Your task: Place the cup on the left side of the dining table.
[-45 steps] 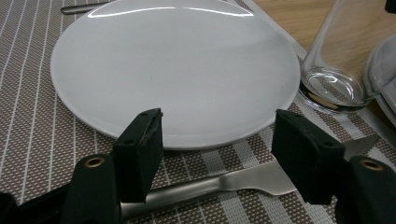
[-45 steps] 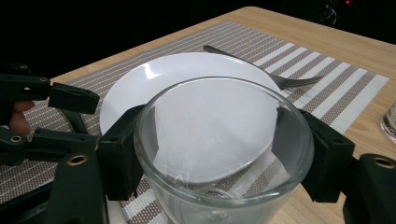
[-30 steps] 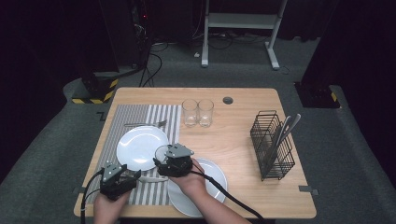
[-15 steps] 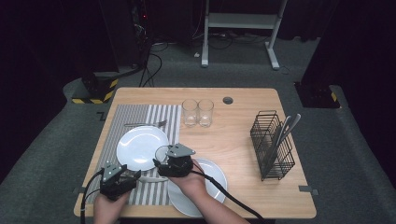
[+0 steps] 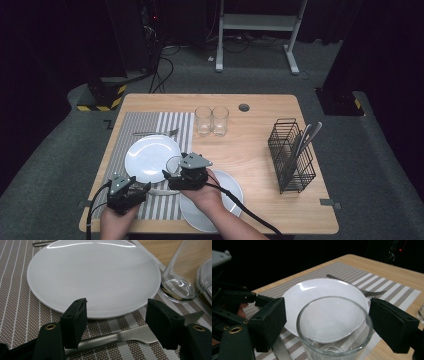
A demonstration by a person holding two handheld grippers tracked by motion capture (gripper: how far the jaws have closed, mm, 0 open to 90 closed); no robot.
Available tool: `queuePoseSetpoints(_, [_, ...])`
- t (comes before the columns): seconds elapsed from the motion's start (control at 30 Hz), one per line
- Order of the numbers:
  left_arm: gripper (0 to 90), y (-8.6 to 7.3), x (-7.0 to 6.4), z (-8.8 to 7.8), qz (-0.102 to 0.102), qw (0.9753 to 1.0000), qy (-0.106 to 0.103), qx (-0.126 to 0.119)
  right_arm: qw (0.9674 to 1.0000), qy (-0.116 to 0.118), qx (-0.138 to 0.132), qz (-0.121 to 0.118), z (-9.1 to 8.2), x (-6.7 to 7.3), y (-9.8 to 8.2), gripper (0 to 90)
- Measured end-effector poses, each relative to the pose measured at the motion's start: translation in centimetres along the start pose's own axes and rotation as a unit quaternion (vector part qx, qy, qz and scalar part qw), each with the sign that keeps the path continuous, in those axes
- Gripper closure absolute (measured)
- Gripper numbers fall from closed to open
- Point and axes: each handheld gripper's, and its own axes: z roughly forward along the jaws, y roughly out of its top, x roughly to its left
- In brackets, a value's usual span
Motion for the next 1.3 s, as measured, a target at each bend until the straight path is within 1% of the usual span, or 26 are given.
queuePoseSetpoints(0.03, [33.9,0.0,0.0,0.0,0.005,1.0,0.0,0.004,1.0,0.001,-0.003,0.003,-0.2,-0.1,0.2,16.5])
queuePoseSetpoints(0.1, [33.9,0.0,0.0,-0.1,0.009,1.0,0.0,0.004,1.0,0.0,-0.004,0.002,-0.6,-0.2,0.6,17.8])
queuePoseSetpoints(0.17, [33.9,-0.1,-0.1,-0.1,0.006,1.0,-0.001,0.003,0.9999,-0.002,-0.013,0.001,-1.1,-0.4,1.2,19.7])
queuePoseSetpoints(0.23, [33.9,-0.2,-0.2,-0.1,0.009,0.9999,-0.001,0.006,0.9998,0.0,-0.02,0.001,-1.6,-0.6,1.6,22.4])
queuePoseSetpoints(0.27, [33.9,-0.2,-0.2,0.0,0.007,1.0,-0.001,0.005,0.9997,-0.002,-0.024,0.002,-1.9,-0.7,1.8,25.6])
queuePoseSetpoints(0.3, [33.9,-0.2,-0.2,-0.1,0.01,0.9999,-0.001,0.006,0.9997,-0.002,-0.024,0.002,-1.9,-0.7,1.8,25.6])
queuePoseSetpoints(0.4, [33.9,-0.1,-0.1,-0.1,0.008,0.9999,-0.001,0.006,0.9997,-0.008,-0.024,0.007,-2.3,-1.1,1.8,29.3])
queuePoseSetpoints(0.47, [33.9,-0.1,-0.1,-0.1,0.005,1.0,-0.001,0.004,0.9995,-0.013,-0.026,0.01,-2.5,-1.4,1.6,32.9])
queuePoseSetpoints(0.5, [33.9,-0.1,-0.1,-0.1,0.005,1.0,-0.002,0.004,0.9995,-0.019,-0.025,0.009,-2.9,-1.7,1.4,37.3])
queuePoseSetpoints(0.53, [33.9,-0.1,-0.1,-0.1,0.005,1.0,-0.002,0.004,0.9995,-0.019,-0.025,0.009,-2.9,-1.7,1.4,37.3])
queuePoseSetpoints(0.57, [33.9,-0.2,-0.1,-0.1,0.007,0.9999,-0.004,0.007,0.9993,-0.027,-0.024,0.007,-3.3,-2.2,1.2,41.1])
queuePoseSetpoints(0.6, [33.9,-0.2,-0.1,-0.1,0.007,0.9999,-0.004,0.007,0.9993,-0.027,-0.024,0.007,-3.3,-2.2,1.2,41.1])
queuePoseSetpoints(0.63, [33.9,-0.2,-0.2,0.0,0.01,0.9999,-0.004,0.008,0.9992,-0.031,-0.023,0.006,-3.6,-2.4,1.0,42.1])
queuePoseSetpoints(0.7, [33.9,-0.2,-0.3,0.1,0.008,0.9999,-0.005,0.006,0.999,-0.04,-0.021,0.007,-4.0,-2.9,0.8,42.8])
queuePoseSetpoints(0.73, [33.9,-0.3,-0.3,0.0,0.012,0.9999,-0.005,0.011,0.9987,-0.046,-0.021,0.007,-4.2,-3.2,0.7,43.0])
queuePoseSetpoints(0.77, [33.9,-0.3,-0.4,0.1,0.01,0.9999,-0.006,0.008,0.9985,-0.05,-0.021,0.008,-4.5,-3.5,0.6,43.0])
queuePoseSetpoints(0.8, [33.9,-0.3,-0.4,0.1,0.012,0.9998,-0.006,0.011,0.9982,-0.055,-0.02,0.009,-4.7,-3.9,0.5,43.0])
queuePoseSetpoints(0.93, [34.0,-0.3,-0.4,0.0,0.011,0.9999,-0.007,0.011,0.997,-0.076,-0.012,0.015,-5.7,-5.2,-0.1,43.8])
queuePoseSetpoints(1.0, [34.1,-0.3,-0.4,0.1,0.013,0.9998,-0.008,0.013,0.9959,-0.088,-0.01,0.019,-6.4,-6.0,-0.5,43.8])
queuePoseSetpoints(1.03, [34.1,-0.4,-0.4,0.1,0.013,0.9998,-0.008,0.013,0.9947,-0.101,-0.006,0.019,-6.9,-6.7,-1.0,43.8])
queuePoseSetpoints(1.07, [34.1,-0.4,-0.4,0.1,0.015,0.9998,-0.007,0.015,0.9947,-0.101,-0.006,0.019,-6.9,-6.7,-1.0,43.8])
queuePoseSetpoints(1.1, [34.1,-0.4,-0.5,0.2,0.012,0.9998,-0.008,0.012,0.994,-0.107,-0.005,0.021,-7.2,-7.1,-1.2,43.8])
queuePoseSetpoints(1.17, [34.1,-0.4,-0.5,0.2,0.017,0.9997,-0.01,0.017,0.9927,-0.118,-0.002,0.026,-7.7,-7.8,-1.7,43.8])
queuePoseSetpoints(1.2, [34.1,-0.5,-0.5,0.2,0.015,0.9997,-0.01,0.016,0.9921,-0.122,0.0,0.029,-8.0,-8.1,-1.9,44.3])
queuePoseSetpoints(1.23, [34.1,-0.5,-0.5,0.2,0.017,0.9996,-0.011,0.018,0.9913,-0.128,0.001,0.03,-8.3,-8.4,-2.1,44.8])
queuePoseSetpoints(1.3, [34.1,-0.5,-0.6,0.2,0.012,0.9997,-0.013,0.017,0.9901,-0.137,0.003,0.033,-8.8,-8.9,-2.5,45.4])
